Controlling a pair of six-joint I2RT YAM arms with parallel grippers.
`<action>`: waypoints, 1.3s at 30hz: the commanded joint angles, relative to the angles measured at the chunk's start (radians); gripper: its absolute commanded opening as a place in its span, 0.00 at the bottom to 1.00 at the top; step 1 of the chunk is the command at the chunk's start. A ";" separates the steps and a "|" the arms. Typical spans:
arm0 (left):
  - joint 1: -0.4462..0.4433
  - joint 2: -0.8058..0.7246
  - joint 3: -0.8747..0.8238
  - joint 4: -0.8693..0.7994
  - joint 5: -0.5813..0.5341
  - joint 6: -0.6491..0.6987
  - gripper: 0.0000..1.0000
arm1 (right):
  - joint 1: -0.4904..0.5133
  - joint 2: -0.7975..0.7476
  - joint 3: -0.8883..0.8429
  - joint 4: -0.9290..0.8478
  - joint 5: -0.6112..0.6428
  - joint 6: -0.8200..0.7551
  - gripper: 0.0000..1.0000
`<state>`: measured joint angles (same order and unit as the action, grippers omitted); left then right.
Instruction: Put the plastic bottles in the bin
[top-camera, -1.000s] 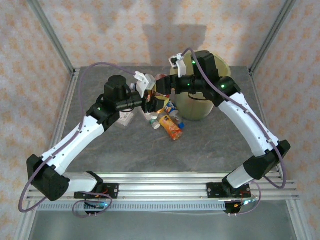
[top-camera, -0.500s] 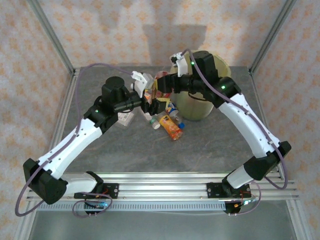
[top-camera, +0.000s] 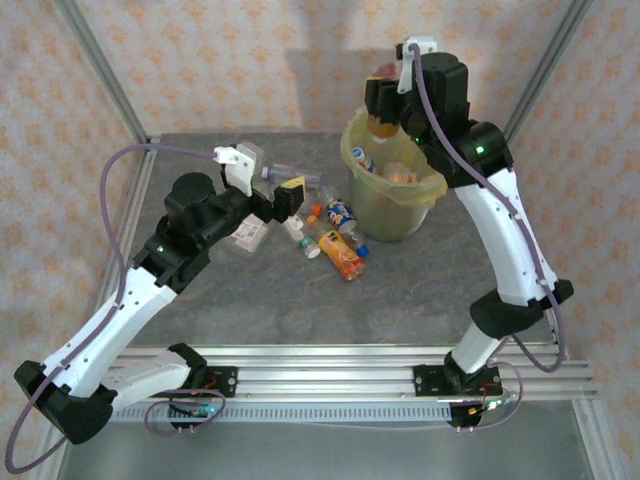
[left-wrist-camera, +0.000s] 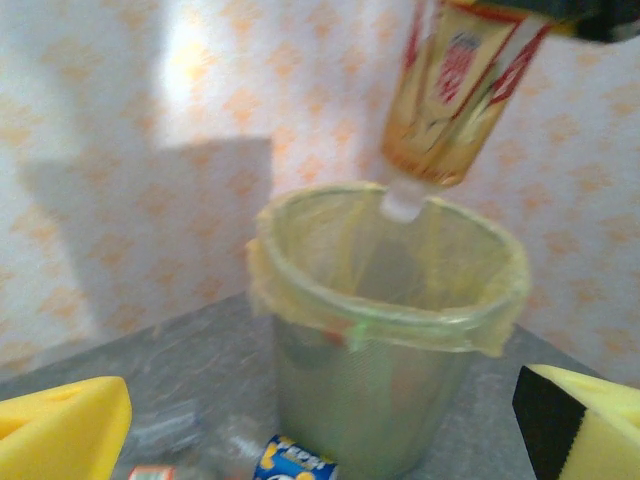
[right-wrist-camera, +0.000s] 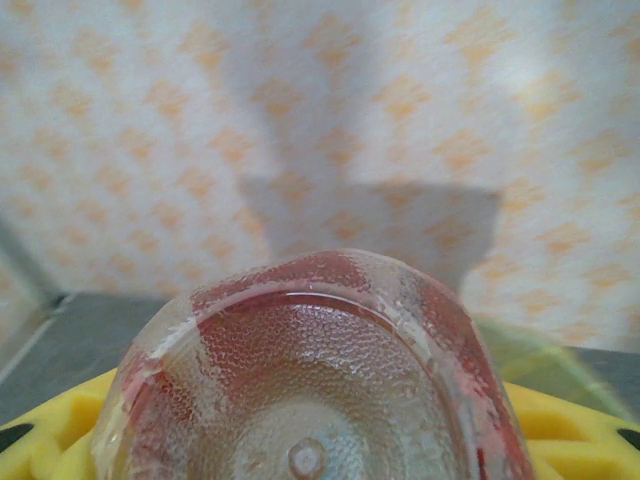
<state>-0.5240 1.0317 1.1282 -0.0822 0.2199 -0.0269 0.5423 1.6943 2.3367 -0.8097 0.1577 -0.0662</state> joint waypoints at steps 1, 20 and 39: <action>-0.003 0.000 -0.003 -0.065 -0.243 -0.045 1.00 | -0.026 0.083 0.094 -0.049 0.195 -0.056 0.35; 0.002 0.025 -0.006 -0.131 -0.398 -0.077 1.00 | -0.140 0.374 0.231 -0.186 0.334 -0.004 0.36; 0.018 0.036 -0.016 -0.159 -0.394 -0.082 1.00 | -0.186 0.402 -0.036 -0.076 0.345 0.051 0.44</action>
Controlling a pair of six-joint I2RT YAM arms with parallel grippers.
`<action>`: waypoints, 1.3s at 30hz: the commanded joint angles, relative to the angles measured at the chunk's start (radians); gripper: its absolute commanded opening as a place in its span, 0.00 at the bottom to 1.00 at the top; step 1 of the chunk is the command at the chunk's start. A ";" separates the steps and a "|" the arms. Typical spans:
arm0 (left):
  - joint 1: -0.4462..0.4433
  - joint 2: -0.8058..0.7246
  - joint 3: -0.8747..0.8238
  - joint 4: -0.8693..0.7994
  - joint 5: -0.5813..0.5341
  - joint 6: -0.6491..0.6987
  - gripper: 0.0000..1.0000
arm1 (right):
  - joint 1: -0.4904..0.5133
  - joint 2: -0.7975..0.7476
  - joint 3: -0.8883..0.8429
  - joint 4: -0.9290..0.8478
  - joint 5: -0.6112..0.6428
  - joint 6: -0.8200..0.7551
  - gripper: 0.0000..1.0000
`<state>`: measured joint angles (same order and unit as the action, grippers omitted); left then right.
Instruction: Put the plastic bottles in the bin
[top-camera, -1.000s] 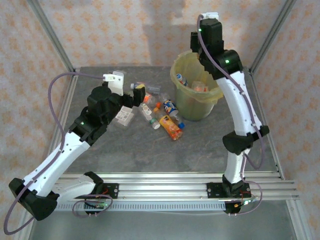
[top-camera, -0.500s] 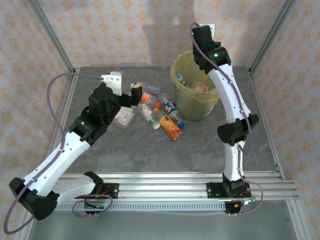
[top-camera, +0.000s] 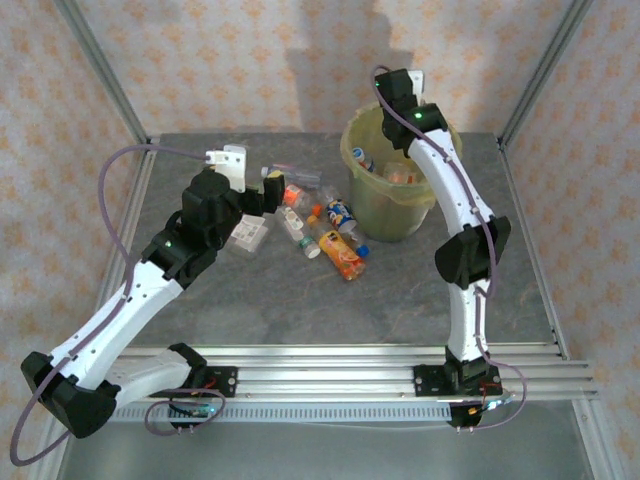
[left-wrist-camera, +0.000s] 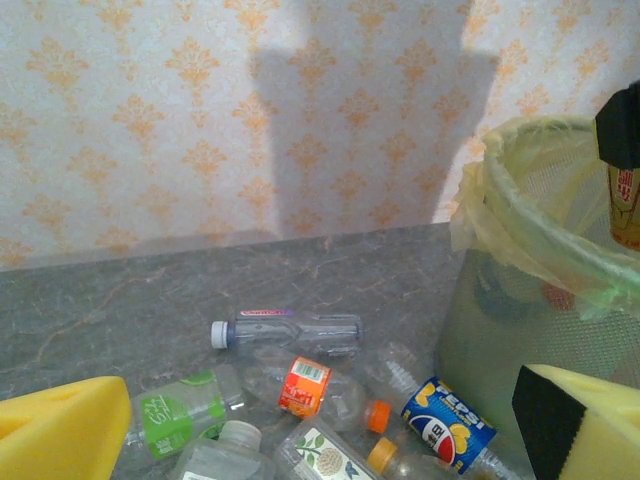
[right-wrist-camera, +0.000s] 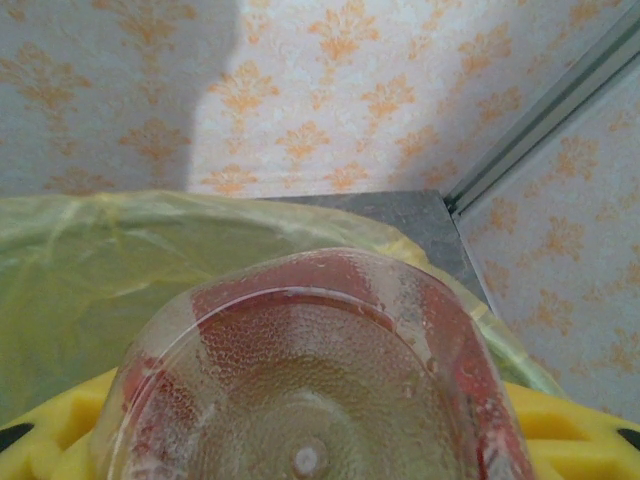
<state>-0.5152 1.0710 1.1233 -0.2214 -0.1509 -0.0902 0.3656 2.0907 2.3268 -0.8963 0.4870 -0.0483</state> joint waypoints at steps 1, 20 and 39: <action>0.011 -0.003 -0.011 -0.019 -0.021 -0.019 1.00 | -0.013 0.005 -0.043 0.013 0.012 0.037 0.45; 0.019 0.000 -0.016 -0.038 -0.021 -0.032 1.00 | -0.044 0.057 -0.146 -0.041 0.023 0.101 0.69; 0.065 0.080 0.037 -0.158 -0.097 -0.137 1.00 | -0.043 -0.137 -0.075 -0.129 -0.123 0.122 0.99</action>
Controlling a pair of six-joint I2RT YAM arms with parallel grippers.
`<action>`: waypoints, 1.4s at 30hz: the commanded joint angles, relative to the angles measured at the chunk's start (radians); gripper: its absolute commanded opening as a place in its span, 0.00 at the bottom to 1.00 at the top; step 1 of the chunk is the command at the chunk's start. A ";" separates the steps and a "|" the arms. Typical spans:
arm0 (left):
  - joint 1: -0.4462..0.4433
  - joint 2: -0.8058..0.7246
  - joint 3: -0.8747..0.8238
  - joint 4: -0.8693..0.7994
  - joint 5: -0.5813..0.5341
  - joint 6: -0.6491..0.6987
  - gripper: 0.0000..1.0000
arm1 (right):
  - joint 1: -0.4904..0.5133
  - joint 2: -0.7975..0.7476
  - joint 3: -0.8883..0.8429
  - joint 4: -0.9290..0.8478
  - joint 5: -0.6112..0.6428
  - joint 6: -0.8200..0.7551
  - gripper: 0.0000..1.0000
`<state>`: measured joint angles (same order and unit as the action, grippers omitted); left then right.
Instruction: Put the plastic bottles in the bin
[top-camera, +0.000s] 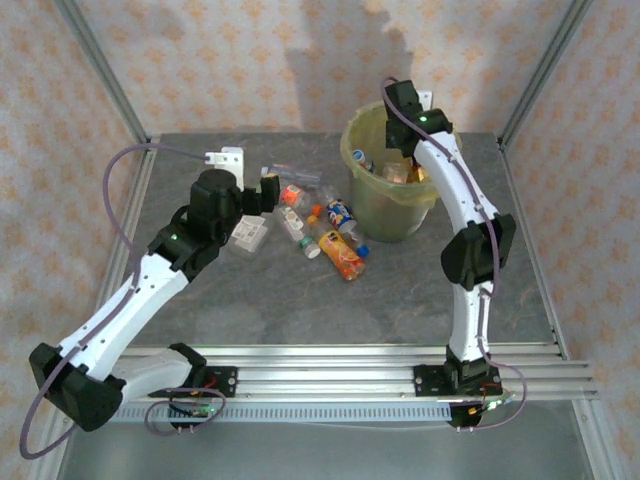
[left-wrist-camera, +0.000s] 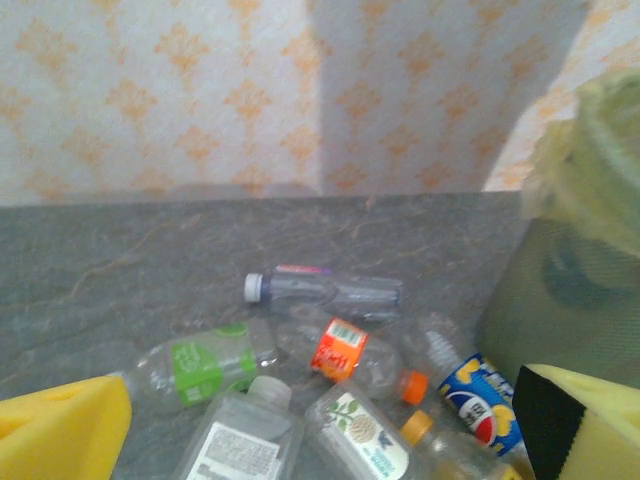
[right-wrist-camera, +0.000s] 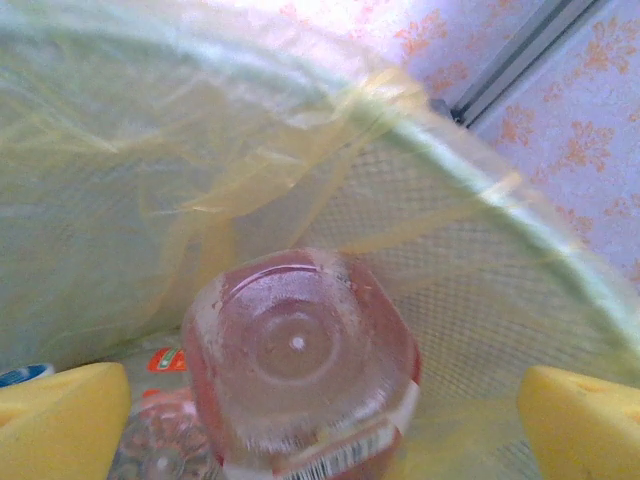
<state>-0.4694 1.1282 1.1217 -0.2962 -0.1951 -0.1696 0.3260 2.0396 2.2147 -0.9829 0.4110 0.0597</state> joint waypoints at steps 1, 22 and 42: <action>0.028 0.035 0.048 -0.103 -0.056 -0.070 1.00 | -0.002 -0.098 0.037 -0.046 -0.062 0.015 0.99; 0.199 0.448 0.230 -0.518 0.087 -0.055 1.00 | 0.038 -0.556 -0.449 0.166 -0.236 0.090 0.99; 0.240 0.760 0.430 -0.501 0.130 -0.070 1.00 | 0.038 -0.625 -0.598 0.194 -0.242 0.157 0.99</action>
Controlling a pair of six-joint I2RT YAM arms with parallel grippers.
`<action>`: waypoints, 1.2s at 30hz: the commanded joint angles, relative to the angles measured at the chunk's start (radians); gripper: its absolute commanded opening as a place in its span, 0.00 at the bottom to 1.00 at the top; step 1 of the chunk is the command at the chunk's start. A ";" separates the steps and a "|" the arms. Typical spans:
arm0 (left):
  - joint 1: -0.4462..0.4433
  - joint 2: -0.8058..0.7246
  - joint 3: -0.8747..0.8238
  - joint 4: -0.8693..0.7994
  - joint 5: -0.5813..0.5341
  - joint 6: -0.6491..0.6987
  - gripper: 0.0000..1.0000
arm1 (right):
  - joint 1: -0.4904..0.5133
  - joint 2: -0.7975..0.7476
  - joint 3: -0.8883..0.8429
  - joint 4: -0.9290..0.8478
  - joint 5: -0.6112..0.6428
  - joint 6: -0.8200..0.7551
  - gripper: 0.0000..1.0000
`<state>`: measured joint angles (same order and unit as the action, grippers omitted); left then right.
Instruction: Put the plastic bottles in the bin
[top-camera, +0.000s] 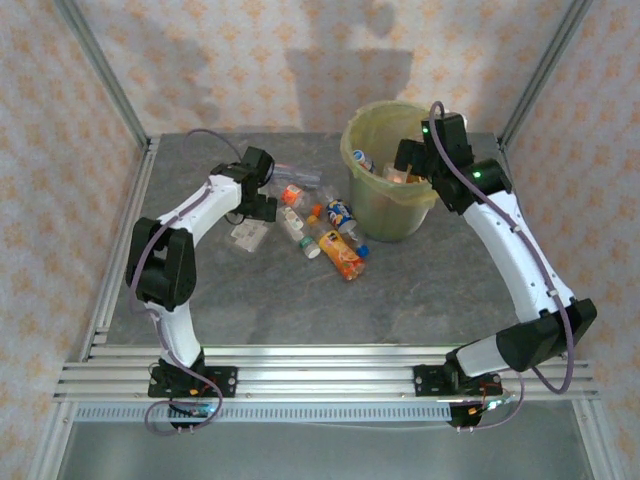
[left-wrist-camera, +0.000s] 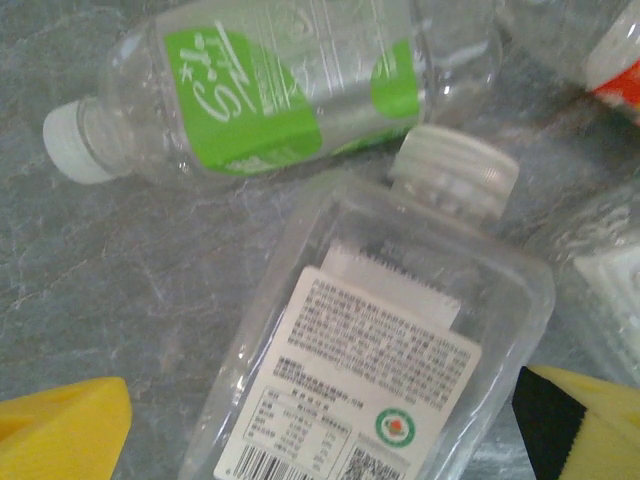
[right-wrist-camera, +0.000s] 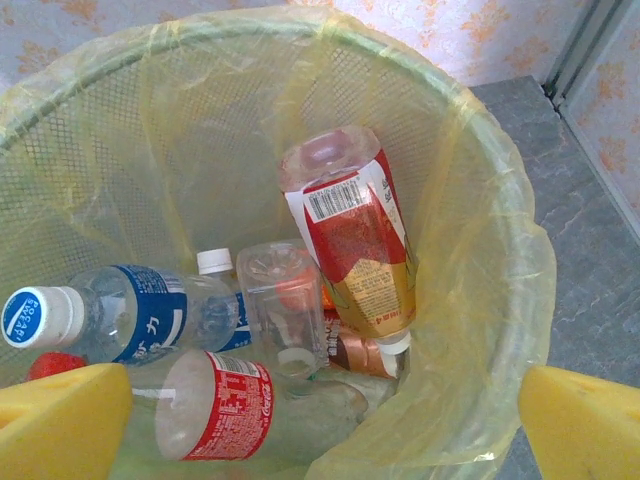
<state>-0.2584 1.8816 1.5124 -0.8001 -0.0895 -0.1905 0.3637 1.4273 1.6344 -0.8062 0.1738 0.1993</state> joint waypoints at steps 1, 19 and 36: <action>0.043 0.009 0.040 0.020 0.050 -0.082 1.00 | 0.000 -0.013 -0.020 0.016 -0.009 0.019 0.99; 0.131 0.116 0.009 0.207 0.044 -0.863 1.00 | 0.001 -0.060 -0.075 0.050 -0.065 0.049 0.99; 0.144 0.207 0.095 0.225 0.002 -0.992 1.00 | 0.003 -0.020 -0.112 0.090 -0.176 0.062 0.99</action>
<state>-0.1280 2.0640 1.5772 -0.5625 -0.0360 -1.1297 0.3641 1.3876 1.5265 -0.7322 0.0322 0.2447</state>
